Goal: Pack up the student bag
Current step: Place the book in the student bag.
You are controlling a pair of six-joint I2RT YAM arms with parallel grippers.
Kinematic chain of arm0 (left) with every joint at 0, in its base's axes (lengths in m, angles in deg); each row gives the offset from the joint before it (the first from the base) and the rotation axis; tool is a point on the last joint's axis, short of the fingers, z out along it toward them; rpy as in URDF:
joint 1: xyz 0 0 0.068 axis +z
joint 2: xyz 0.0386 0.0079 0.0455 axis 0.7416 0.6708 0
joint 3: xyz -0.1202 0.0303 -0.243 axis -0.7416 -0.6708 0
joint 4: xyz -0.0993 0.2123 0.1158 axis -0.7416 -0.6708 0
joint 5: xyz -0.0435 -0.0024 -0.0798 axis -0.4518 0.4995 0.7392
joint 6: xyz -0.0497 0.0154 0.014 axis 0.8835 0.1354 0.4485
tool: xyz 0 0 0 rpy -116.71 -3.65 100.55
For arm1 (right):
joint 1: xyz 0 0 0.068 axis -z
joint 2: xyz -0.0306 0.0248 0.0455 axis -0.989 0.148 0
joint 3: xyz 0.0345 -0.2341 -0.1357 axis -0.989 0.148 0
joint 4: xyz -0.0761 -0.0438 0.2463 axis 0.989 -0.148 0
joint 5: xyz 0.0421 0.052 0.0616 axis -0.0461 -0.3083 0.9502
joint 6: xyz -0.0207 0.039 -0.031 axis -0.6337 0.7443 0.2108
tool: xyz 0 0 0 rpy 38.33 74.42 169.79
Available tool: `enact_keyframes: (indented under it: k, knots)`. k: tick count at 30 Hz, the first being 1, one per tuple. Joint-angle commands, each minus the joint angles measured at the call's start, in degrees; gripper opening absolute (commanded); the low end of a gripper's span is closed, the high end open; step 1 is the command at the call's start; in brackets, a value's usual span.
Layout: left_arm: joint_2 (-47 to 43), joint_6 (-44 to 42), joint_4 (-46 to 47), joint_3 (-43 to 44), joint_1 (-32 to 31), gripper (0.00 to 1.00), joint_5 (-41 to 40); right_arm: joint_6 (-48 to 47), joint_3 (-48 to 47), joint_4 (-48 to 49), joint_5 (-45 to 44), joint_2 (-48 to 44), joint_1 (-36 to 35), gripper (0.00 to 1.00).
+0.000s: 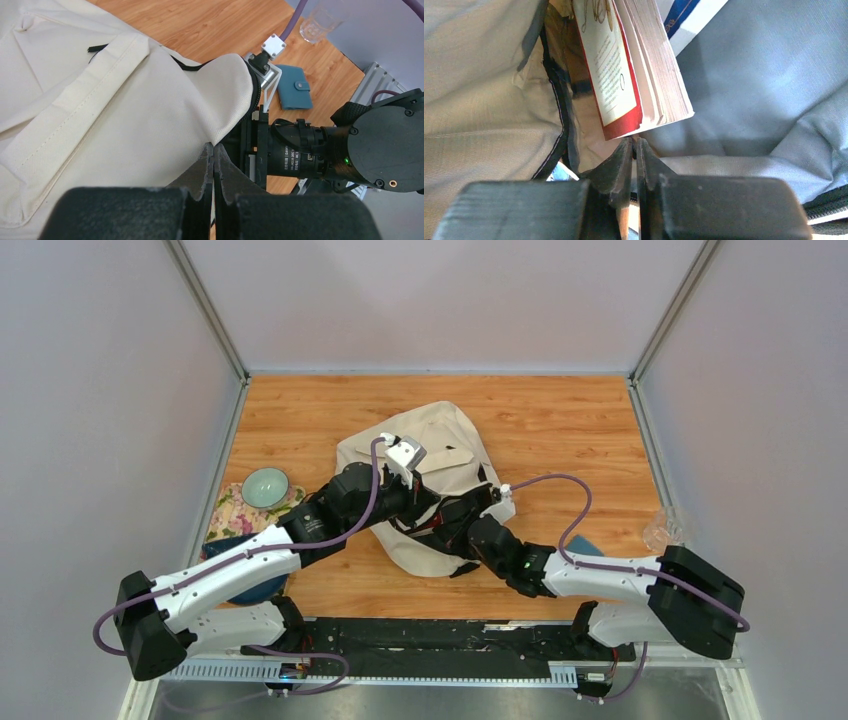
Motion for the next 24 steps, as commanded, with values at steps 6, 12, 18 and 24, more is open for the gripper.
enact_keyframes:
  k: [6, 12, 18, 24]
  knots:
    - [-1.9, 0.5, 4.0, 1.0, -0.5, 0.0, 1.9, 0.6, -1.2, -0.5, 0.1, 0.8, -0.8, 0.65]
    - [-1.3, 0.8, 4.4, 1.0, -0.6, 0.0, 2.5, 4.0, 0.4, 0.2, 0.1, 1.7, -0.9, 0.8]
    - [-0.5, 1.1, 4.6, 1.4, -0.6, 0.0, 3.3, 4.7, -2.1, 3.5, -0.4, 6.5, -0.8, 0.81]
    - [-1.0, 1.1, 4.5, 1.4, -0.5, 0.0, 2.8, 8.0, -0.6, 16.1, -4.6, 12.3, -0.5, 0.66]
